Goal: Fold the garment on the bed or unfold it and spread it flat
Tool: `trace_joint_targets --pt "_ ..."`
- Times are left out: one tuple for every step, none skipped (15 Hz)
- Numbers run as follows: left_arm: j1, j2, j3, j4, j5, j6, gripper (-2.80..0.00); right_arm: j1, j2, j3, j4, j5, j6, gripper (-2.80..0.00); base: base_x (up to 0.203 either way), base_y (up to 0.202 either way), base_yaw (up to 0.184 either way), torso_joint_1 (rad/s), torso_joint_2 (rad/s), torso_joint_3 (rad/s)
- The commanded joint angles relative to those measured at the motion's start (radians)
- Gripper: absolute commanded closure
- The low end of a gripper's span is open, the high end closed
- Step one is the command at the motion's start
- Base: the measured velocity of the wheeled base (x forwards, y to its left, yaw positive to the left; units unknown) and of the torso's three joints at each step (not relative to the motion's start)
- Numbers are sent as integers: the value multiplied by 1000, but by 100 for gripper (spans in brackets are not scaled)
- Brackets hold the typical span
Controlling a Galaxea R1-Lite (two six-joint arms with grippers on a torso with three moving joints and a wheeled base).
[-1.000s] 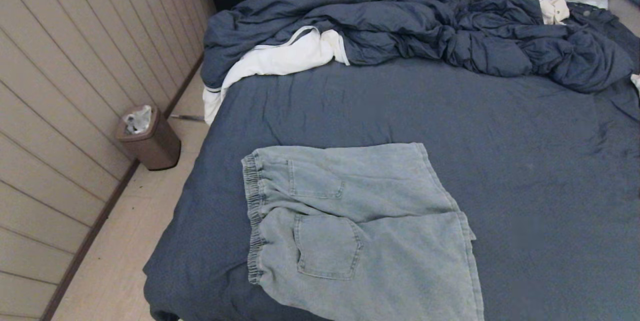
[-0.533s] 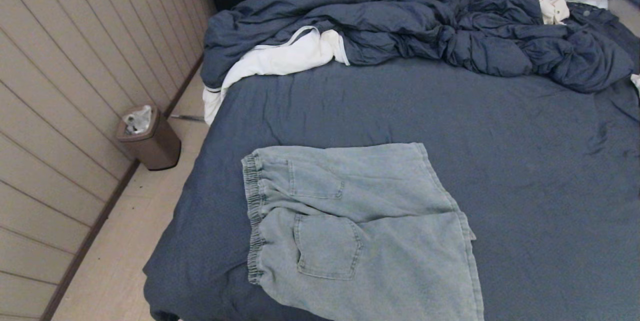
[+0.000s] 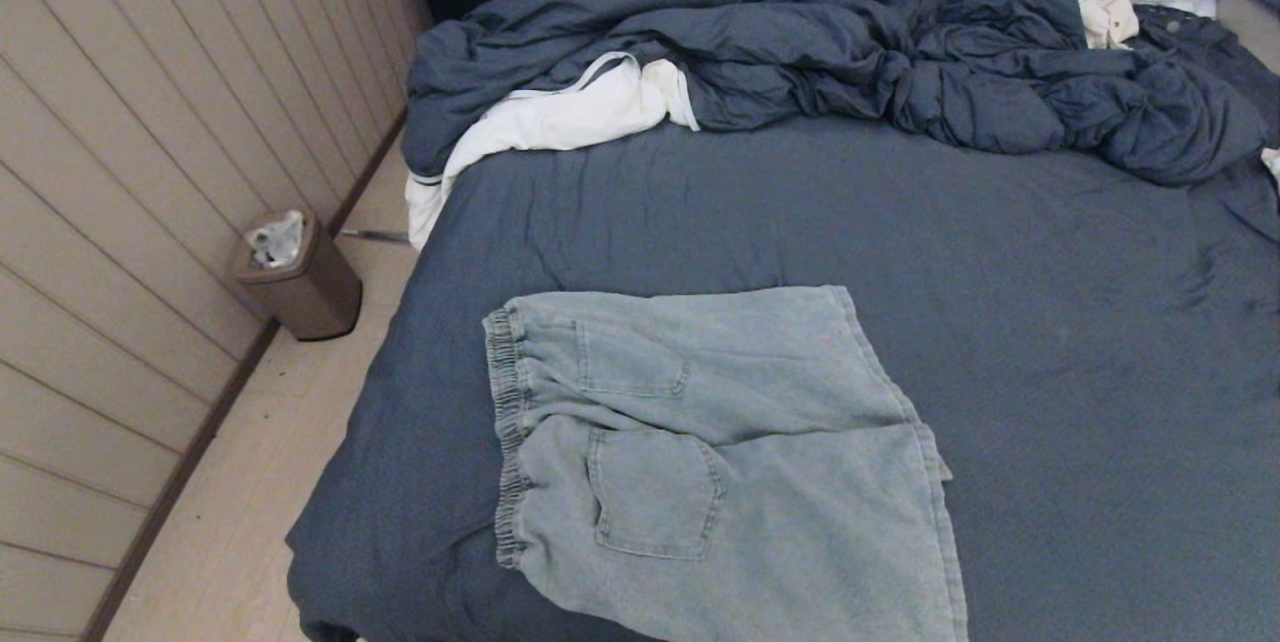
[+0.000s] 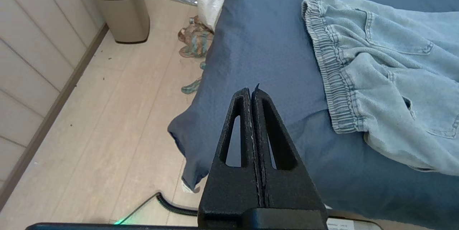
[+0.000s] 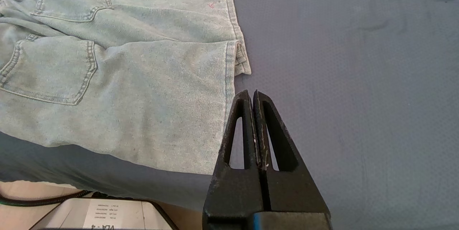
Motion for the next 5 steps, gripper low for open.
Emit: trace_joint_targets --pt "0 3 0 -2 2 -6 0 0 4 0 1 -1 0 0 0 0 0 0 0 0" --pt "0 3 0 -2 2 -6 0 0 3 0 2 1 -3 0 0 0 0 0 0 0" --pt "0 3 0 -1 0 -4 0 0 3 0 2 2 -3 0 0 0 0 0 0 0" --pt "0 3 0 -1 0 -4 0 0 3 0 2 2 -4 0 0 0 0 0 0 0" --pt "0 3 0 -1 0 -3 0 0 3 0 2 2 -5 0 0 0 0 0 0 0"
